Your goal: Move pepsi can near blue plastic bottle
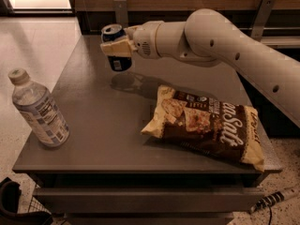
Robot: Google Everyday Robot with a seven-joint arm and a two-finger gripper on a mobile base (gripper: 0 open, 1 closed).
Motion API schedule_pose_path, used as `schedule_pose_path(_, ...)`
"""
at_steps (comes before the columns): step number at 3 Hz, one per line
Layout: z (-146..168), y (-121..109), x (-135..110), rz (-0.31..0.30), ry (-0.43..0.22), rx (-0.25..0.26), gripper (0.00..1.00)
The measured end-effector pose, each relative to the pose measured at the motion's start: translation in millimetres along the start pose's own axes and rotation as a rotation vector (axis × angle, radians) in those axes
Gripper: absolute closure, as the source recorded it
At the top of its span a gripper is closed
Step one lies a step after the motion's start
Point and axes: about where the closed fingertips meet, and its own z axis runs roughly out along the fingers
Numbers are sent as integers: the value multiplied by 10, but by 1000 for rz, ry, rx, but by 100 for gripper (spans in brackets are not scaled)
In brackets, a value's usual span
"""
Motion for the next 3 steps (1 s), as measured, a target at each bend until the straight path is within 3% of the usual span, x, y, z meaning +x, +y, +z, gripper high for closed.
schedule_pose_path(2, -184, 787, 248, 33, -3, -23, 100)
schedule_pose_path(3, -269, 1085, 337, 44, -18, -7, 100)
